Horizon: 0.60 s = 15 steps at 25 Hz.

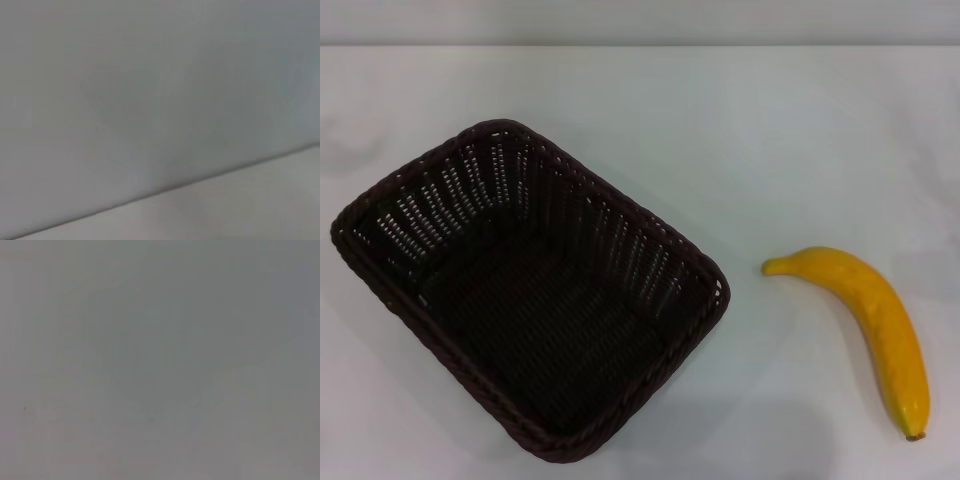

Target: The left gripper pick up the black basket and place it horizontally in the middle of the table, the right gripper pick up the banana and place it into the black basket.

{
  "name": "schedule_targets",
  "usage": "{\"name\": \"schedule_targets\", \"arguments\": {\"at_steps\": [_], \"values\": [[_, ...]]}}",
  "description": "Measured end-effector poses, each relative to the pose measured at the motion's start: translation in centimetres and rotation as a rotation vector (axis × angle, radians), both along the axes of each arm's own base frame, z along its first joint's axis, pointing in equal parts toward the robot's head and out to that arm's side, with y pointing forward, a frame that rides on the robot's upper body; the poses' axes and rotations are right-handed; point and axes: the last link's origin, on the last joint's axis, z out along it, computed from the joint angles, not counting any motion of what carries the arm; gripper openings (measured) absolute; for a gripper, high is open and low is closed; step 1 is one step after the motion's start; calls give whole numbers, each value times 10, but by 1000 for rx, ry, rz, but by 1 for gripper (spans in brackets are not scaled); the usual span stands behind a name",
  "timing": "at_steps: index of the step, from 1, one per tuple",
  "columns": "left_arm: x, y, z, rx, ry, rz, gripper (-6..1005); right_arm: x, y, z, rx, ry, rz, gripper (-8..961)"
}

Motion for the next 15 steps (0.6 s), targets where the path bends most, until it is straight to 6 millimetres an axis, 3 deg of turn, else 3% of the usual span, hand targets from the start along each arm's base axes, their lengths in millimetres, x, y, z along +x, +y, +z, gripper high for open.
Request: {"name": "schedule_targets", "arguments": {"at_steps": [10,15], "values": [[31,4,-65,-300,47,-113,893,-3,0,-3,-8,10,10,869],[46,12,-81,-366,103,-141,893,-1,-2,-5,-13,14,4,869]]}}
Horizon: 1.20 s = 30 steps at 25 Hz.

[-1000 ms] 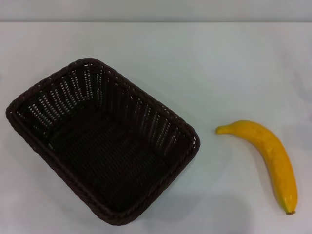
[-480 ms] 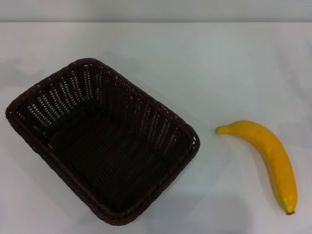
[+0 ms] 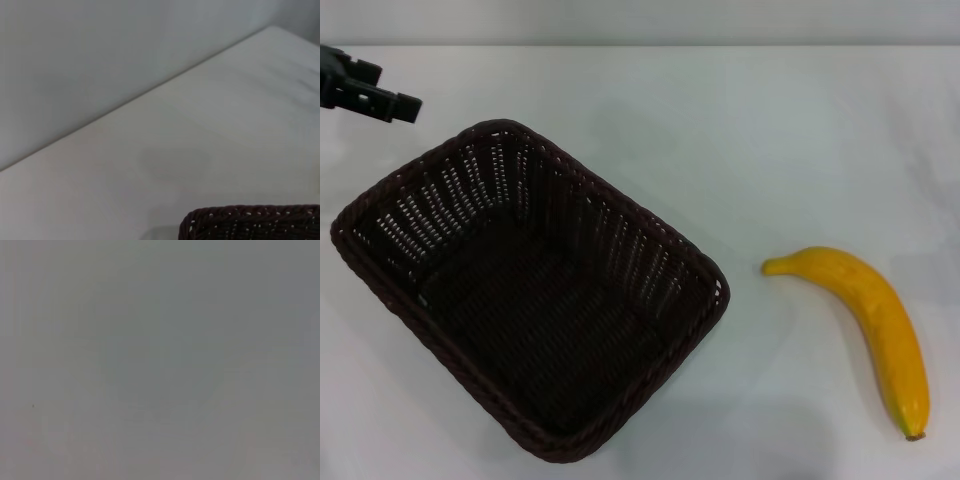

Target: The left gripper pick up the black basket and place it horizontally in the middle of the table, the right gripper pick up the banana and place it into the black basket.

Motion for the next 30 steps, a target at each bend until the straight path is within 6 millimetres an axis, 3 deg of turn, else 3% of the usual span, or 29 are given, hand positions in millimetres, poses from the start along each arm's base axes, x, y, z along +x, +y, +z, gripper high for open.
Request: {"name": "schedule_targets", "arguments": {"at_steps": [6,21,26,30], "values": [[5,8,-14,-47,32,-4,894,2,-2,-2,-4,3,-8,869],[-18,6,-68,-85,-8,71,894,5,-5,-5,-12,5,-23,870],[-22,4,-77,-100,3,94,894,5,-4,-4,-12,3,-24,870],[-23,4,-71,-86,24,95,895,8,-3,-2,-10,1,-43,870]]}}
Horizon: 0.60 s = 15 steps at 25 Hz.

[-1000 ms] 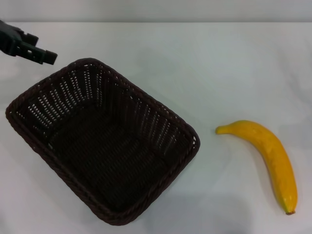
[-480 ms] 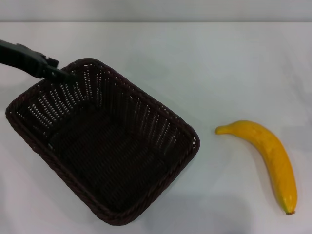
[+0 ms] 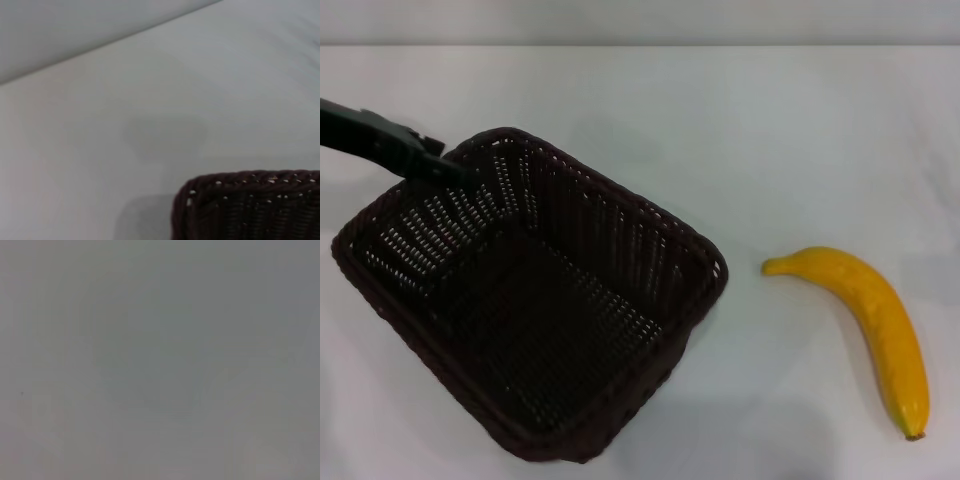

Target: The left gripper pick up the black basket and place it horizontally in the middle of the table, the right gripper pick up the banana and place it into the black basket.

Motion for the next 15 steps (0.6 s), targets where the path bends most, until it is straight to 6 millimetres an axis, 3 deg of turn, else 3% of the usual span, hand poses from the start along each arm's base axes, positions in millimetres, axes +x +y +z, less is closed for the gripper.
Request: {"name": "schedule_targets", "arguments": {"at_steps": [6,15], "values": [[9,5,13,43,16,-42,895,-3,9,-1,-11,-16,-7,870],[11,5,6,27,9,-41,895,-7,13,-1,-10,-21,1,870]]}}
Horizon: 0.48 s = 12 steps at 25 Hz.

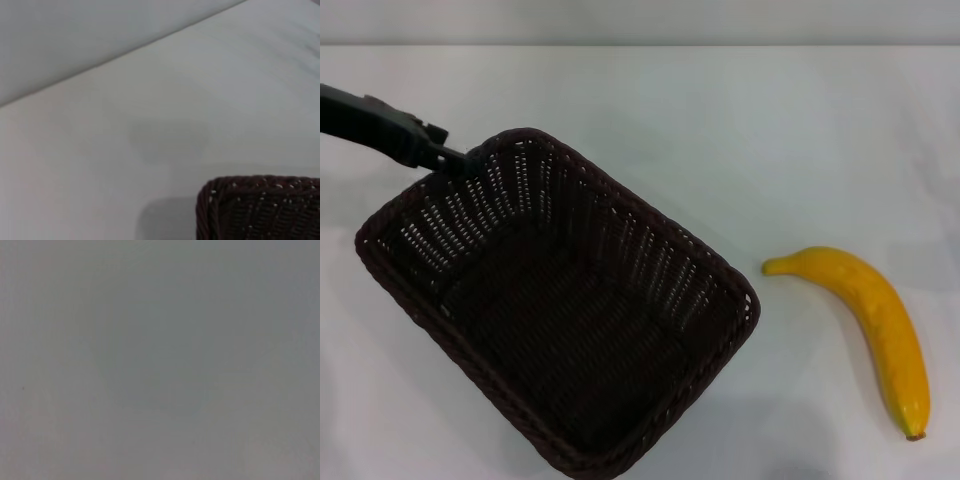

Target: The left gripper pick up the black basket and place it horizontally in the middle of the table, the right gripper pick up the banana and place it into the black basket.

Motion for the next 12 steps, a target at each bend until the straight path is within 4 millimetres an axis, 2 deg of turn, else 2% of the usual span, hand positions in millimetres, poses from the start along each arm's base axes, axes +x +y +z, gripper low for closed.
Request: {"name": "schedule_targets", "arguments": {"at_steps": [2,12], "values": [[-4,-3,-7,-22,-6,25,895,0,0,0,1,1,0,870],[-19,-9,-12,-22,-2,78,894,0,0,-1,-1,2,-3,869]]}}
